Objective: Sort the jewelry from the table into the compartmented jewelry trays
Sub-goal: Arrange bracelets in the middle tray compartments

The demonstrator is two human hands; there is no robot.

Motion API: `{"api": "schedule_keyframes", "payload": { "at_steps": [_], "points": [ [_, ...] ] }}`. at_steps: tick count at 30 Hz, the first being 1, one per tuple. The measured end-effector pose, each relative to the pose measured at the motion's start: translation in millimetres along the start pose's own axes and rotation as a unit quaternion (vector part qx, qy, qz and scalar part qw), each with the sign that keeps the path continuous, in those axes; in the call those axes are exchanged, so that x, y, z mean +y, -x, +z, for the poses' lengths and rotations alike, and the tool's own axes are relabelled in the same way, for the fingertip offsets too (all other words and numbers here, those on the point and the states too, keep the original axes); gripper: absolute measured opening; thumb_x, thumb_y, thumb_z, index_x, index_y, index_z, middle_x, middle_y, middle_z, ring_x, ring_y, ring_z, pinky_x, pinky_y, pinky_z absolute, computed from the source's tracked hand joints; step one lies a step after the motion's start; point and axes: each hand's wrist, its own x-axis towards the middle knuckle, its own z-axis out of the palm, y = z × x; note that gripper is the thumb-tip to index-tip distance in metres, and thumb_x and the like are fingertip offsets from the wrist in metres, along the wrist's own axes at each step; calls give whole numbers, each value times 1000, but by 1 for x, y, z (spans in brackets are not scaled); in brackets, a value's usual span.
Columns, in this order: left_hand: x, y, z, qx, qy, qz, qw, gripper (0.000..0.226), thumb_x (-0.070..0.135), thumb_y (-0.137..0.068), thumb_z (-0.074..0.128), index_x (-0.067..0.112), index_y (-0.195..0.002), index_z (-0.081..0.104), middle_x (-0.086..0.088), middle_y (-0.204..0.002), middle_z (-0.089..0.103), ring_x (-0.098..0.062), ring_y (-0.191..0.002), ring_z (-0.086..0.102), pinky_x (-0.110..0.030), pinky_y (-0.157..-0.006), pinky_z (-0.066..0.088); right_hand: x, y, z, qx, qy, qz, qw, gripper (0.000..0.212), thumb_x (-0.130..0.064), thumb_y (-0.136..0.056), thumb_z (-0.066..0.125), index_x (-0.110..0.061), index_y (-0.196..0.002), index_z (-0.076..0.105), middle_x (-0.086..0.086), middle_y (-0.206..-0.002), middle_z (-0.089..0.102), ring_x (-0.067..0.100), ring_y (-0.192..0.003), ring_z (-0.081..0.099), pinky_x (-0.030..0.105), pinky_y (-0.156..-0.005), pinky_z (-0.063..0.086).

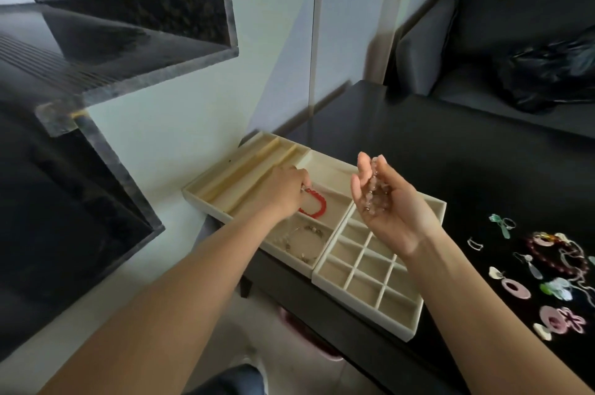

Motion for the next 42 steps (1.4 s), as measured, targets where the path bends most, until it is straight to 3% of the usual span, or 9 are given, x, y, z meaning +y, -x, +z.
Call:
{"api": "schedule_keyframes", "payload": {
  "at_steps": [4, 7, 11, 15, 20, 24, 29, 36, 42],
  "points": [
    [-2, 15, -2, 13, -1, 66, 998, 39, -3, -89, 42, 19, -112, 63, 0, -127, 54, -18, -116, 49, -31, -94, 44, 1, 4, 1, -6, -30, 20, 999, 30, -23, -95, 45, -1, -103, 64, 7, -92, 72, 14, -76, 69, 23, -75, 58],
    [-2, 24, 3, -89, -17, 85, 992, 55, -3, -93, 38, 28, -137, 48, 0, -143, 46, -18, -124, 49, -36, -103, 42, 0, 6, -2, 3, 3, 32, 999, 38, -28, -98, 41, -6, -104, 71, -1, -93, 72, 9, -79, 71, 25, -82, 53],
    [8, 24, -4, -99, -81, 87, 988, 47, 5, -96, 36, 25, -138, 44, -2, -138, 48, -20, -116, 52, -34, -96, 45, 2, 13, -3, 14, 66, 30, 997, 40, -32, -99, 41, -12, -97, 75, -9, -82, 64, 2, -62, 60, 30, -97, 44],
    [18, 17, -13, -107, -139, 67, 982, 39, 17, -97, 37, 25, -133, 49, -4, -136, 46, -24, -116, 51, -33, -91, 41, 3, 18, 3, 26, 67, 8, 997, 28, -30, -98, 45, -12, -101, 65, -9, -78, 70, 2, -48, 55, 22, -81, 47],
    [11, 7, -17, -126, -126, 55, 982, 35, 24, -98, 41, 24, -131, 52, -4, -129, 48, -24, -111, 51, -28, -84, 36, 1, 19, 4, 25, 58, 11, 998, 26, -30, -96, 47, -12, -94, 66, -10, -52, 50, 1, -41, 49, 15, -56, 51],
    [5, 3, -16, -117, -102, 29, 987, 34, 17, -95, 41, 26, -126, 52, -1, -117, 53, -23, -105, 55, -34, -90, 45, -2, 20, 4, 23, 62, 8, 998, 25, -31, -96, 47, -13, -95, 65, -10, -52, 48, 2, -38, 44, 15, -53, 48],
    [0, 6, -20, -29, -44, 36, 998, 25, 8, -92, 35, 29, -91, 48, -4, -105, 61, -26, -93, 62, -40, -85, 51, -3, 20, 3, 24, 83, 12, 996, 26, -31, -96, 48, -13, -93, 66, -10, -52, 48, 3, -35, 38, 14, -49, 46],
    [-2, 17, -26, -83, -178, 130, 972, 40, -5, -87, 46, 21, -116, 58, 4, -128, 54, -16, -116, 49, -30, -96, 39, -2, 22, 4, 21, 63, 36, 997, 26, -29, -97, 47, -12, -93, 66, -10, -55, 49, 2, -35, 39, 14, -47, 47],
    [-5, 22, -29, -68, -264, 157, 949, 33, 5, -86, 49, 23, -112, 57, 7, -118, 57, -15, -117, 47, -30, -101, 27, -1, 20, 1, 27, 66, 40, 997, 25, -30, -96, 48, -13, -94, 66, -10, -58, 52, 2, -36, 41, 14, -49, 47]
  ]
}}
